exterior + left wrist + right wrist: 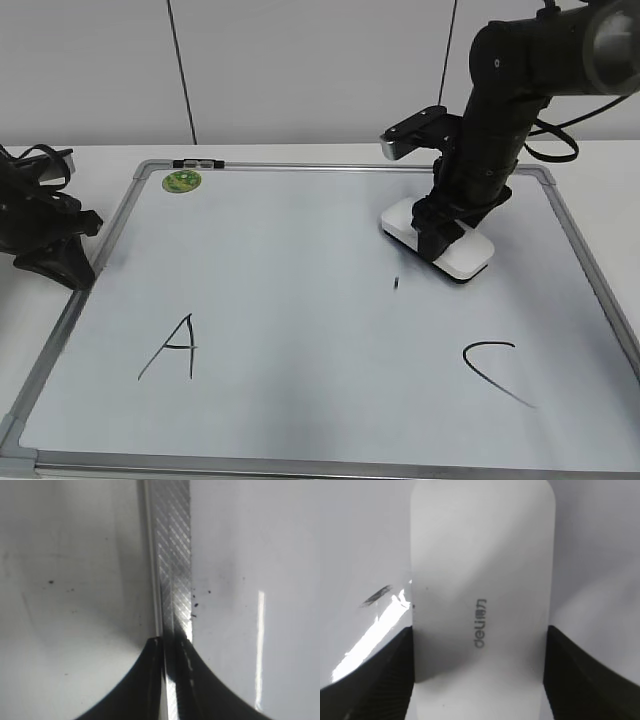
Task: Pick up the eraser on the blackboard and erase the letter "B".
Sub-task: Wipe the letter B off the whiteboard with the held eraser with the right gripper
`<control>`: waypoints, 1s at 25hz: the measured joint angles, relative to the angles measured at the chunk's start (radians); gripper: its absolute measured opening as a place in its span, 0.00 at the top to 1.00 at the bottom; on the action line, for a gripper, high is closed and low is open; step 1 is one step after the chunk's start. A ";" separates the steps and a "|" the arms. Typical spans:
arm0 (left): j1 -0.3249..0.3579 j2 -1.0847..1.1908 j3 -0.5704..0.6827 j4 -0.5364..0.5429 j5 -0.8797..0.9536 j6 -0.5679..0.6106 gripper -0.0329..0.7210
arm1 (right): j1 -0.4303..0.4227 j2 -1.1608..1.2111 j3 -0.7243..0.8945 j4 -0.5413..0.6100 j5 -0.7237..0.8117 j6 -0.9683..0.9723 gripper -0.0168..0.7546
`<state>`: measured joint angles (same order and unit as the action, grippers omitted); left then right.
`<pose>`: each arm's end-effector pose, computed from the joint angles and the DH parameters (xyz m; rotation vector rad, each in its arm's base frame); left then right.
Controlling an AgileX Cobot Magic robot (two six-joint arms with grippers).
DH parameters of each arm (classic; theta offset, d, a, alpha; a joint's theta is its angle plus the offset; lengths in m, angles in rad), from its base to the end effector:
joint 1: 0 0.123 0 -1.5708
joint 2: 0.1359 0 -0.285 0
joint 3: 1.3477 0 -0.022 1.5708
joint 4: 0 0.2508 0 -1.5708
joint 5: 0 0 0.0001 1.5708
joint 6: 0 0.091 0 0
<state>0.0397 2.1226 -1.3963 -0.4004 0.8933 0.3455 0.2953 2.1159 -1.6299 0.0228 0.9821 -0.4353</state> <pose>0.4029 -0.0117 0.1249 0.0884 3.0082 -0.4596 0.4168 0.1286 0.1779 -1.0391 2.7617 0.0100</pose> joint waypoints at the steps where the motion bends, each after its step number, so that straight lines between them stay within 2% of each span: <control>1: 0.000 0.000 0.000 0.000 0.000 0.000 0.91 | 0.000 0.000 0.000 0.000 -0.009 -0.002 0.30; 6: 0.000 0.000 0.000 -0.001 0.000 0.000 0.91 | 0.008 0.022 0.000 0.006 -0.030 -0.006 0.30; 20: 0.000 0.000 0.000 -0.003 -0.002 0.000 0.91 | 0.201 0.059 -0.010 -0.023 -0.095 -0.008 0.30; 25: 0.000 0.000 0.000 -0.003 -0.002 0.000 0.91 | 0.225 0.061 -0.010 -0.029 -0.109 -0.014 0.30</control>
<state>0.0397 2.1226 -1.3963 -0.4034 0.8914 0.3455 0.5199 2.1765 -1.6402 -0.0067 0.8736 -0.4497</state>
